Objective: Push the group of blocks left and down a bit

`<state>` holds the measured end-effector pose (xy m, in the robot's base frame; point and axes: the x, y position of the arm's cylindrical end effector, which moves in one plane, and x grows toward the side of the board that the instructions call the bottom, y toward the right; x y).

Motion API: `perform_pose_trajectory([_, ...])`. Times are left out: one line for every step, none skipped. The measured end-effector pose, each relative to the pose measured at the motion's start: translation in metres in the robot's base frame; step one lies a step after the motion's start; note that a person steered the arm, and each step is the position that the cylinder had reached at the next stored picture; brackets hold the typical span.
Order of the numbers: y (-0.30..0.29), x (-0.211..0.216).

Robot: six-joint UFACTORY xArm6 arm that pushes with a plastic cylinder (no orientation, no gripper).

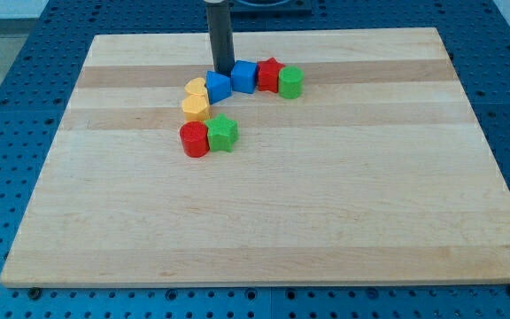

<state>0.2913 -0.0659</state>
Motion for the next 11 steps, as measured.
perform_pose_trajectory([-0.003,0.000])
perform_pose_trajectory([-0.009,0.000])
perform_pose_trajectory([-0.022,-0.001])
perform_pose_trajectory([-0.039,-0.001])
perform_pose_trajectory([-0.045,-0.001])
perform_pose_trajectory([-0.045,0.005])
perform_pose_trajectory([-0.045,0.014])
perform_pose_trajectory([-0.041,0.016])
perform_pose_trajectory([-0.033,0.024])
perform_pose_trajectory([-0.028,0.032])
perform_pose_trajectory([-0.028,0.032])
